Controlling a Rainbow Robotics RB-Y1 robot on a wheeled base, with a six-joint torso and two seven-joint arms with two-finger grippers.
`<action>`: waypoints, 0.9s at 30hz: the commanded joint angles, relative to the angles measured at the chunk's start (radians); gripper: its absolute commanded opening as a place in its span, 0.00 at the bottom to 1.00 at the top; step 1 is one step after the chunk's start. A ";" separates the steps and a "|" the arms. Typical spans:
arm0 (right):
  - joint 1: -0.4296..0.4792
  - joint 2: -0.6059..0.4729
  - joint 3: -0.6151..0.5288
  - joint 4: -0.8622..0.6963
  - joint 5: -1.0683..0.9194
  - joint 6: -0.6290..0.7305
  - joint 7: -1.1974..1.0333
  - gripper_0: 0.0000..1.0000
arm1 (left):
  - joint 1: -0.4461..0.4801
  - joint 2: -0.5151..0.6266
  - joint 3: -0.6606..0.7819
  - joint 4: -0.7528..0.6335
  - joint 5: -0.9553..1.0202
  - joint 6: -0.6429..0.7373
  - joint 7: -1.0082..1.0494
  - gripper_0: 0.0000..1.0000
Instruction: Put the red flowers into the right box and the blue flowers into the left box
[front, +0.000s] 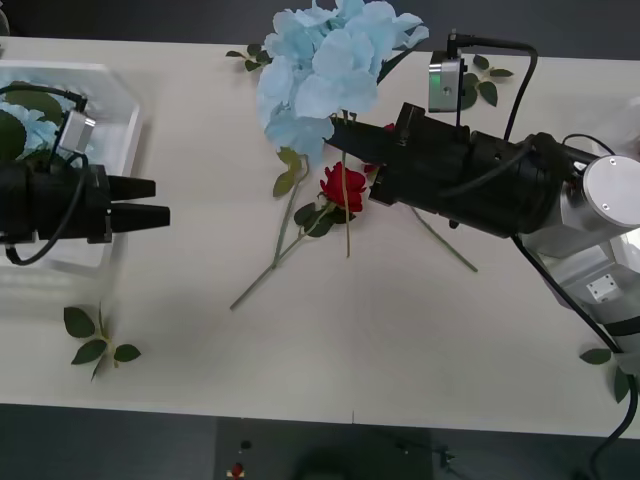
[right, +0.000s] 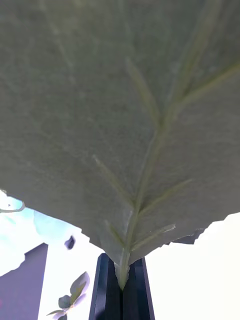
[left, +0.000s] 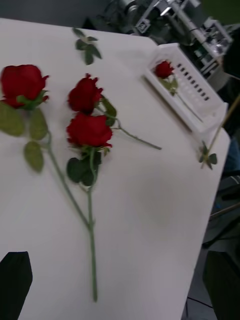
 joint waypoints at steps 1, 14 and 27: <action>-0.026 -0.006 -0.007 -0.027 -0.008 0.000 0.034 0.00 | -0.040 -0.088 0.020 0.083 0.081 0.092 -0.190 1.00; -0.026 -0.006 -0.007 -0.027 -0.008 0.001 0.034 0.00 | -0.052 -0.352 -0.028 0.278 0.122 0.198 -0.358 1.00; -0.026 -0.006 -0.007 -0.027 -0.010 0.000 0.034 0.00 | -0.153 -0.503 -0.155 0.358 0.170 0.020 -0.358 1.00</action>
